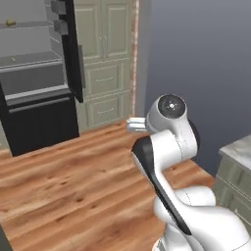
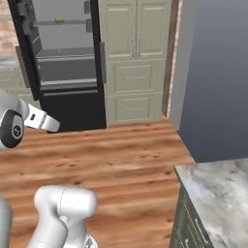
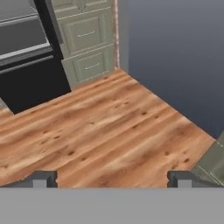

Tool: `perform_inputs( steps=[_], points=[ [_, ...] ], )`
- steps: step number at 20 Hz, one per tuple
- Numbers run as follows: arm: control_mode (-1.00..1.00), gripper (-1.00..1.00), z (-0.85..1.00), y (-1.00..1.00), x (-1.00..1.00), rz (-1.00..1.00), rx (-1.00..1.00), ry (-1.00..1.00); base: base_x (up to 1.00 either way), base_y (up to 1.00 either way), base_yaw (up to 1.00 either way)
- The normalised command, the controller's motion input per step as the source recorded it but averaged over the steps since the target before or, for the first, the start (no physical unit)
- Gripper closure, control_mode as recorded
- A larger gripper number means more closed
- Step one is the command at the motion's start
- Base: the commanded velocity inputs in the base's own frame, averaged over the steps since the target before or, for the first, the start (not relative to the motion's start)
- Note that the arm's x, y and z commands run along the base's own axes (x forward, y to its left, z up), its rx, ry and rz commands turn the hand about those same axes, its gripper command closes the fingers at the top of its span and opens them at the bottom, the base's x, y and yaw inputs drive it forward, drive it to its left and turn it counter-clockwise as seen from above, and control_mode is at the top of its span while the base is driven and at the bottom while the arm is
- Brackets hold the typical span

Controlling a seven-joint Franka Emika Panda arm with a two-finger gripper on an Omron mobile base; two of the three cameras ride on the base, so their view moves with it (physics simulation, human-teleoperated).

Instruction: Pick the egg and butter from the fridge and place them by the bowl for mixing.

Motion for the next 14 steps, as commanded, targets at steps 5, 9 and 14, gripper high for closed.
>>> perform_inputs(
  steps=[5,9,14],
  points=[
    [1.0,-1.0,0.0,0.0,0.0,0.0,0.0,0.0,1.0,0.0,0.25],
    [1.0,-1.0,0.0,0.0,0.0,0.0,0.0,0.0,1.0,0.0,0.21],
    [1.0,-1.0,0.0,0.0,0.0,0.0,0.0,0.0,1.0,0.0,0.16]
  ],
)
